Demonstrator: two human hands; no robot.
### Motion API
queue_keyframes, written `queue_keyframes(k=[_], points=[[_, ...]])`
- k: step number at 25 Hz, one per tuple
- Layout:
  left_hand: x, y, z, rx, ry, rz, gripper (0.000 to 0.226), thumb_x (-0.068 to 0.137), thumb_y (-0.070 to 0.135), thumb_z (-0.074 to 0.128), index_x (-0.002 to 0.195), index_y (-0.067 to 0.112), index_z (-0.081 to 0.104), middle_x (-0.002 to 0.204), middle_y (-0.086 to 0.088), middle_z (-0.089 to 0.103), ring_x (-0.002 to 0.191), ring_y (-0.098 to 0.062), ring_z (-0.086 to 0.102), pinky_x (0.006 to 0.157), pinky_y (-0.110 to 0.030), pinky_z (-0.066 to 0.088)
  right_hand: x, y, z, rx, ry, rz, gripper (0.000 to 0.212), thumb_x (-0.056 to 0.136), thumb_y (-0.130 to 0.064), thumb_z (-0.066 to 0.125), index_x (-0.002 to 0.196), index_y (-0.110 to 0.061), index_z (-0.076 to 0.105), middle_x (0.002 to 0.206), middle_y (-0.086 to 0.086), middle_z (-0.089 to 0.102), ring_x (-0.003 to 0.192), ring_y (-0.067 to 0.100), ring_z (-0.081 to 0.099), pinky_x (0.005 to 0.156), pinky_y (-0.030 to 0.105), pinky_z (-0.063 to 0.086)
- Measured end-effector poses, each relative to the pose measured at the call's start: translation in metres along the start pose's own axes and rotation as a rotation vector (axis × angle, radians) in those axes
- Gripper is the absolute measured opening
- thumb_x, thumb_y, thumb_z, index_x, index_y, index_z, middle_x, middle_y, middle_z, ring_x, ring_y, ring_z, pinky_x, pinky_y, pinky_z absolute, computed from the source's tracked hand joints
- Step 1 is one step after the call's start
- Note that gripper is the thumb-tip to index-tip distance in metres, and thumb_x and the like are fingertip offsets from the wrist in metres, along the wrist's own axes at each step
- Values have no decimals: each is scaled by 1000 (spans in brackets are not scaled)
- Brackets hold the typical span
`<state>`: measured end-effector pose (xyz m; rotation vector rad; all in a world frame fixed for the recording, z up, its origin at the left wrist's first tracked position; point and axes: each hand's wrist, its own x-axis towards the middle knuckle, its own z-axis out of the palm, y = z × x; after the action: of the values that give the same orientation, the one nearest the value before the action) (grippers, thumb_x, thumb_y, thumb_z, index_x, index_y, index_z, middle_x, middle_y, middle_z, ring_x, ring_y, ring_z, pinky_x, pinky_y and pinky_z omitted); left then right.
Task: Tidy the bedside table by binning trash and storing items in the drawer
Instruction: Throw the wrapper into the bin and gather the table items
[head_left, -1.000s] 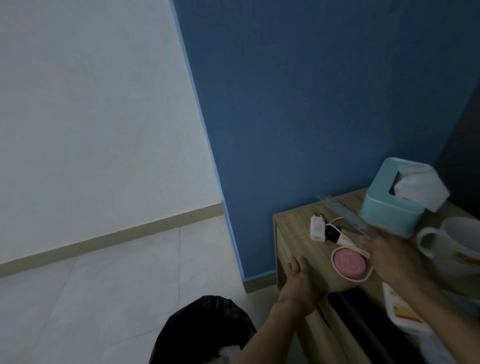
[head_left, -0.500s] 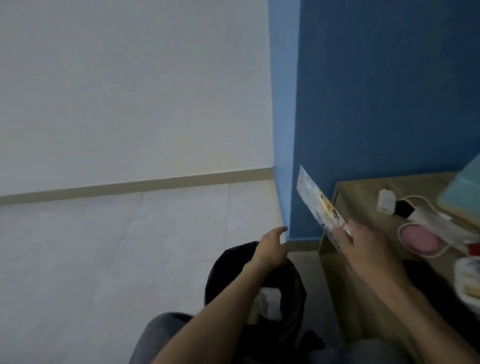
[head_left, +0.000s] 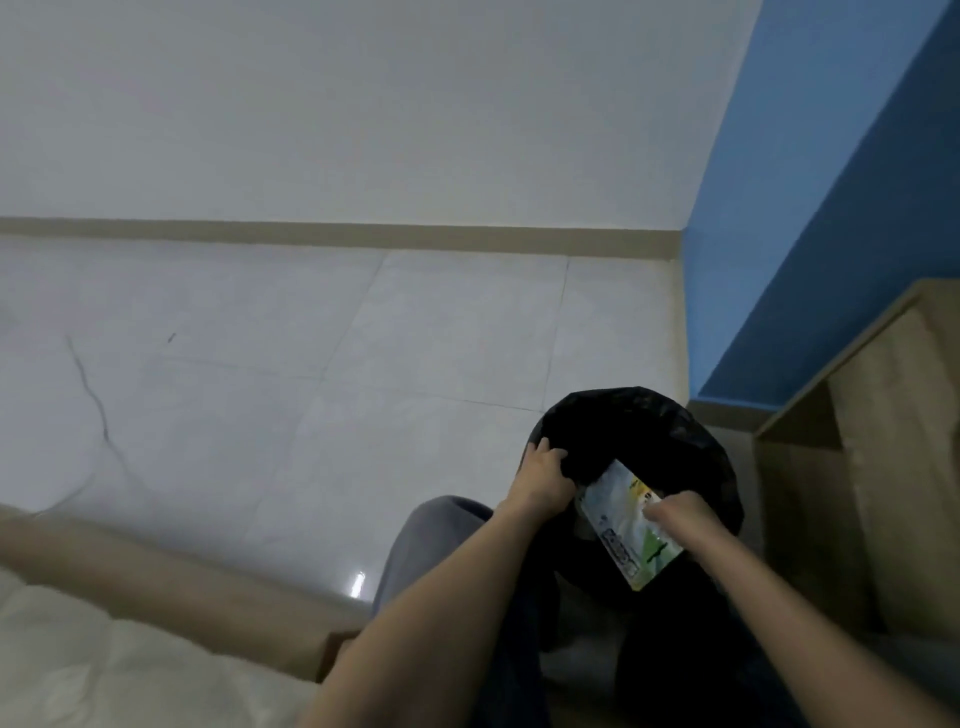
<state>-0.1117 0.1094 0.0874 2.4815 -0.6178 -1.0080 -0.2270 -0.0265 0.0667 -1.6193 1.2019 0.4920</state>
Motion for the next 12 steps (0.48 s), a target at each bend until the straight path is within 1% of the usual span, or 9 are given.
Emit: queue_keyframes(k=[1, 2, 3, 4, 5, 7, 9, 11, 12], points=[[3, 0, 0, -1, -15, 1, 54, 91, 9, 45, 144, 7, 33, 158, -14, 13, 147, -27, 9, 119, -38, 15, 3, -1, 4, 38, -27, -3, 23, 89, -18, 54, 76, 0, 50, 75, 10, 51, 70, 26, 50, 66, 30, 39], [5, -1, 0, 4, -25, -2, 55, 91, 9, 45, 144, 7, 32, 159, -13, 11, 147, -27, 7, 119, -39, 14, 8, 0, 8, 64, -36, -20, 28, 90, -24, 54, 90, 4, 56, 90, 14, 58, 85, 28, 55, 79, 32, 43], [6, -1, 1, 15, -33, 2, 55, 91, 9, 45, 144, 8, 32, 159, -13, 9, 147, -27, 6, 120, -40, 14, 11, 1, 8, 88, -22, -38, 39, 89, -30, 53, 106, 5, 59, 105, 16, 61, 99, 31, 57, 89, 35, 44], [6, 0, 2, 24, -37, 6, 54, 91, 10, 45, 144, 9, 33, 160, -12, 8, 148, -27, 6, 120, -41, 14, 12, 0, 8, 100, -13, -55, 46, 90, -34, 52, 119, 1, 56, 117, 17, 60, 108, 33, 56, 96, 38, 42], [7, 2, 2, 25, -37, 19, 53, 92, 9, 44, 144, 10, 33, 160, -11, 8, 148, -27, 5, 119, -41, 14, 12, 0, 5, 110, -2, -65, 49, 90, -36, 51, 126, -2, 53, 125, 16, 57, 114, 34, 54, 99, 41, 41], [4, 12, 1, -19, -30, 67, 51, 92, 8, 43, 143, 11, 36, 159, -12, 10, 148, -27, 6, 118, -39, 13, 14, 1, -5, 150, 22, -83, 50, 89, -34, 53, 130, -5, 49, 131, 15, 54, 118, 33, 51, 102, 44, 39], [-1, 31, 1, -71, -6, 140, 50, 92, 5, 43, 141, 12, 40, 158, -12, 16, 147, -26, 10, 118, -37, 15, 10, 0, -24, 191, 75, -139, 44, 88, -27, 56, 127, -5, 52, 130, 14, 55, 118, 31, 52, 101, 41, 40], [-5, 59, 4, -104, 10, 219, 49, 90, 3, 44, 139, 12, 43, 157, -12, 21, 146, -26, 16, 117, -33, 17, -1, -2, -51, 217, 182, -228, 35, 87, -18, 57, 119, -5, 58, 123, 15, 60, 111, 28, 56, 95, 36, 42], [-6, 73, 7, -119, 13, 264, 49, 89, 2, 44, 137, 10, 45, 155, -13, 26, 145, -25, 20, 115, -29, 18, -9, -3, -65, 237, 244, -288, 31, 86, -13, 57, 116, -3, 60, 118, 14, 63, 104, 25, 57, 87, 29, 44]])
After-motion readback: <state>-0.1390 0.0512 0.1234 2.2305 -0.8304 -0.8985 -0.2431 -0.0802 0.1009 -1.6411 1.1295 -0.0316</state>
